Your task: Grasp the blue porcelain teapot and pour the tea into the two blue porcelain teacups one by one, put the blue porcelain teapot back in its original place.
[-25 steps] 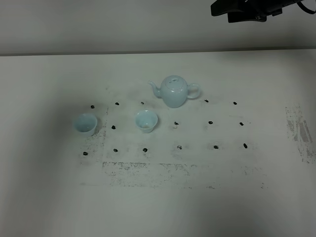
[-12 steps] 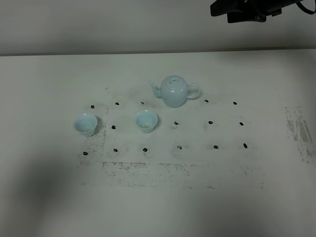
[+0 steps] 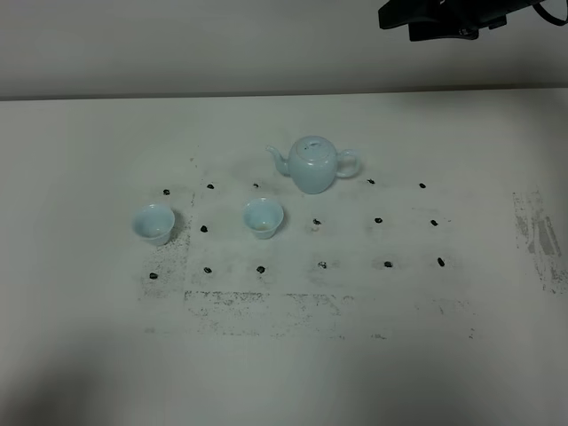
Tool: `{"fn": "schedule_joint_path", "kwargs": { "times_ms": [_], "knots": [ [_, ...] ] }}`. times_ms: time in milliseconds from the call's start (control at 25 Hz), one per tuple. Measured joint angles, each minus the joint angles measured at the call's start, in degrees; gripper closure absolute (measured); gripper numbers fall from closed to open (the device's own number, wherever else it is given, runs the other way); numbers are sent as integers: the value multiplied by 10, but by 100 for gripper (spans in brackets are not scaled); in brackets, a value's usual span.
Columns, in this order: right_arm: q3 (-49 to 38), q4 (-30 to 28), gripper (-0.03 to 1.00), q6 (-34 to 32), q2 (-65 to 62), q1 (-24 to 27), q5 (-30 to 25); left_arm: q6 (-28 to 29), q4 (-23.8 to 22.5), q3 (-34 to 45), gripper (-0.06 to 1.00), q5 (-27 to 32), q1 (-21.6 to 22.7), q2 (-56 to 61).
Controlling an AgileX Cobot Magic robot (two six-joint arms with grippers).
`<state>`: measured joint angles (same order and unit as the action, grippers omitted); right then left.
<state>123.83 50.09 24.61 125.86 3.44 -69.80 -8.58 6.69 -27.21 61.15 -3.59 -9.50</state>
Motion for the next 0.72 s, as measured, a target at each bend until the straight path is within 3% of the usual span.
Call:
{"fn": "schedule_joint_path", "kwargs": {
  "times_ms": [400, 720],
  "knots": [
    [0, 0, 37, 1, 0, 0, 0, 1, 0, 10, 34, 1, 0, 93],
    [0, 0, 37, 7, 0, 0, 0, 1, 0, 10, 34, 1, 0, 97]
  ]
}}
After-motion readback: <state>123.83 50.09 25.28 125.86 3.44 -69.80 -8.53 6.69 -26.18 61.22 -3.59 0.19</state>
